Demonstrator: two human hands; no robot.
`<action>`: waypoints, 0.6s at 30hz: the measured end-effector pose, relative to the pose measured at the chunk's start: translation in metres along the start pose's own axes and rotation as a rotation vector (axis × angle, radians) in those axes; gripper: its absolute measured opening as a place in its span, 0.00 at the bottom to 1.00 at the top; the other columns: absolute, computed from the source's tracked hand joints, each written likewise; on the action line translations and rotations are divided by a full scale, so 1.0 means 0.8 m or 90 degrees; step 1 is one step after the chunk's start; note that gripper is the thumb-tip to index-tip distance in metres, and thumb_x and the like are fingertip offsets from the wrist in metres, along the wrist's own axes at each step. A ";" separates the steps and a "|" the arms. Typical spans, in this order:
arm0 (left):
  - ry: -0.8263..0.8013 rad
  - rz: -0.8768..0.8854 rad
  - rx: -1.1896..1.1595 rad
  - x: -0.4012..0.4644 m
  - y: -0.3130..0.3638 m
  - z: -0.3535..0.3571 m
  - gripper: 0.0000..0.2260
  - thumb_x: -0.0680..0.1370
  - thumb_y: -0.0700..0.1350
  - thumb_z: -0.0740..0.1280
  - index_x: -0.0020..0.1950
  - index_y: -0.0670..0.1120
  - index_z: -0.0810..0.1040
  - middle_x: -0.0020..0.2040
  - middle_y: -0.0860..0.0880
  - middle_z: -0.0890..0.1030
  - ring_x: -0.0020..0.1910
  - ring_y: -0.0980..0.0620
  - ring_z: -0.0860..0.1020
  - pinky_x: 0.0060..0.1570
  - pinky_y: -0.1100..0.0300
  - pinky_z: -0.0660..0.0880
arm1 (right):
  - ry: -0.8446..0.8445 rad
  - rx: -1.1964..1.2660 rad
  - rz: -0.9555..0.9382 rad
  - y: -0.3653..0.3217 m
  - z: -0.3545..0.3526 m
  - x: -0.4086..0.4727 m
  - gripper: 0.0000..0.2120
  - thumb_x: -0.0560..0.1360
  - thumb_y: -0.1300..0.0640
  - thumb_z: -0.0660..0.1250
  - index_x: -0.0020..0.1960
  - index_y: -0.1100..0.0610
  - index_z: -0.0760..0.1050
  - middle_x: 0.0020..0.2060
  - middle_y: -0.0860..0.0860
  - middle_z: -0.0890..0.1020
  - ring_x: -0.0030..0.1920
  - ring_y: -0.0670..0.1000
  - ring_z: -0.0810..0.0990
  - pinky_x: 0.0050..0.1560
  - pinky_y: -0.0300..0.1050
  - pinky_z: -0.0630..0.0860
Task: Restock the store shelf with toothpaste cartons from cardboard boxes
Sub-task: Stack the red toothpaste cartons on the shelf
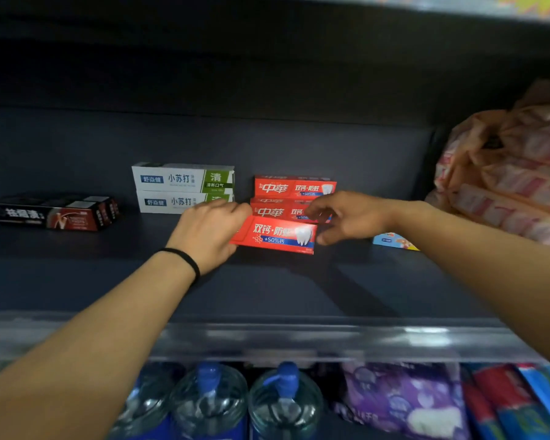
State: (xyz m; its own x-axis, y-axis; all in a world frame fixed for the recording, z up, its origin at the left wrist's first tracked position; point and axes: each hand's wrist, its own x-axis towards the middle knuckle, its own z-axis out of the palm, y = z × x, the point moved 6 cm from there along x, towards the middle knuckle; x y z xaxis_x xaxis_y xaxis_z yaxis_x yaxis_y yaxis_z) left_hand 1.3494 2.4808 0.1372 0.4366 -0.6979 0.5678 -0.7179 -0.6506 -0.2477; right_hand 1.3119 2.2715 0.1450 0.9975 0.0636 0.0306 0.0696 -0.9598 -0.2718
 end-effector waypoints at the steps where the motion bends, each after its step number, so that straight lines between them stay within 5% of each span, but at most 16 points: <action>1: 0.004 0.007 0.008 -0.004 0.006 -0.007 0.22 0.60 0.42 0.79 0.50 0.44 0.77 0.41 0.46 0.81 0.41 0.43 0.80 0.32 0.53 0.76 | -0.013 0.006 -0.006 -0.007 -0.002 -0.009 0.22 0.72 0.53 0.74 0.64 0.52 0.73 0.55 0.44 0.78 0.52 0.46 0.78 0.55 0.42 0.75; 11: 0.016 0.053 0.002 -0.023 0.046 -0.064 0.25 0.56 0.42 0.82 0.49 0.44 0.77 0.42 0.47 0.81 0.40 0.45 0.80 0.36 0.53 0.77 | -0.034 -0.006 -0.005 -0.044 -0.021 -0.065 0.14 0.71 0.49 0.74 0.54 0.50 0.78 0.49 0.43 0.82 0.49 0.44 0.80 0.51 0.40 0.77; 18: -0.112 0.008 -0.054 -0.021 0.031 -0.068 0.30 0.72 0.56 0.71 0.71 0.49 0.65 0.66 0.50 0.72 0.65 0.50 0.70 0.61 0.54 0.68 | 0.018 0.012 0.001 -0.036 -0.033 -0.084 0.16 0.70 0.52 0.76 0.56 0.53 0.78 0.50 0.44 0.82 0.47 0.42 0.80 0.48 0.34 0.74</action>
State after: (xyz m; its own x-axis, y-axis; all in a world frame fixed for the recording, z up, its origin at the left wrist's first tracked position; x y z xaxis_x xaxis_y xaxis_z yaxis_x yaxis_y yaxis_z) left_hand 1.2943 2.4926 0.1639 0.5093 -0.7525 0.4176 -0.7638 -0.6188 -0.1835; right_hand 1.2426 2.2875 0.1761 0.9969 0.0539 0.0578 0.0684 -0.9547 -0.2895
